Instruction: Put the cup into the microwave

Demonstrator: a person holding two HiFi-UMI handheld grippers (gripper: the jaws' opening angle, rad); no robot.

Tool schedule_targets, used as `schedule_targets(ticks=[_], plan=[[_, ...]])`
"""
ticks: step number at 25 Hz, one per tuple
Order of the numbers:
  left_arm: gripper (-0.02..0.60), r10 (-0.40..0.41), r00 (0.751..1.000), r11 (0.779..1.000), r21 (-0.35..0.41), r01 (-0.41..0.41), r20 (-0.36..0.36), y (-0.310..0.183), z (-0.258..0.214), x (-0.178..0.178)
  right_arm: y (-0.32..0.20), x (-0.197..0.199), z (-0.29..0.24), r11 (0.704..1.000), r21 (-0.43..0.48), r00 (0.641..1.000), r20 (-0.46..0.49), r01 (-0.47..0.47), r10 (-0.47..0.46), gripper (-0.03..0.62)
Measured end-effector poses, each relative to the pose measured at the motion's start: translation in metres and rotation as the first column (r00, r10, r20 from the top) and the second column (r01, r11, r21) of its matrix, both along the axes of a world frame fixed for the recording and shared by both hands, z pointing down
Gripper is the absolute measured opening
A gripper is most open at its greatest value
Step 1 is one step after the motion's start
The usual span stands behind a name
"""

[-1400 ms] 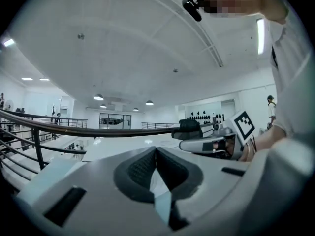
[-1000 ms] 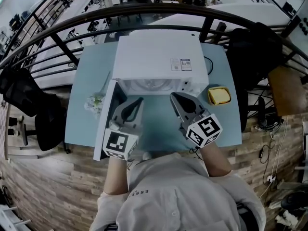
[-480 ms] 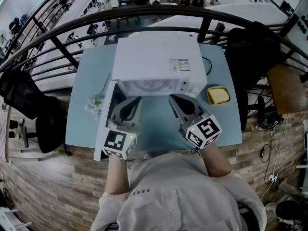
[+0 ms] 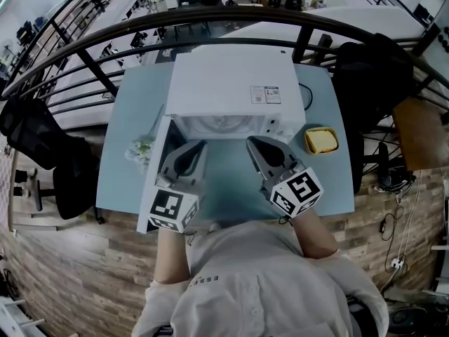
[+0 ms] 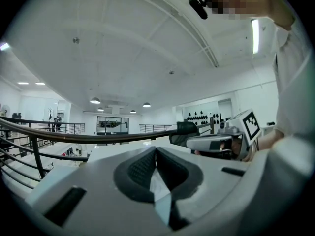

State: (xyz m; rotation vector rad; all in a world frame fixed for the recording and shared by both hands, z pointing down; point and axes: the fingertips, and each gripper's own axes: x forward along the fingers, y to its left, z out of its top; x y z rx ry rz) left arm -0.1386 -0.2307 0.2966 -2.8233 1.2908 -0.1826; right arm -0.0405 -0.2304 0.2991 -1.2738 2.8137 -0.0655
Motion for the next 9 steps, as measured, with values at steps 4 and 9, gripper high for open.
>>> schedule_targets(ticks=[4,9], plan=[[0.003,-0.001,1.000,1.000,-0.005,0.001,-0.001,0.0001,0.0012,-0.0021,-0.0028,0.0008,0.0016,1.000,-0.005,1.000,0.002,-0.005,0.005,0.015],[0.003,-0.010,0.999,1.000,-0.024,0.009,-0.032,-0.0042,0.0037,-0.0044,-0.0068,0.0012,0.0050,1.000,-0.011,1.000,0.014,-0.008,0.009,0.015]])
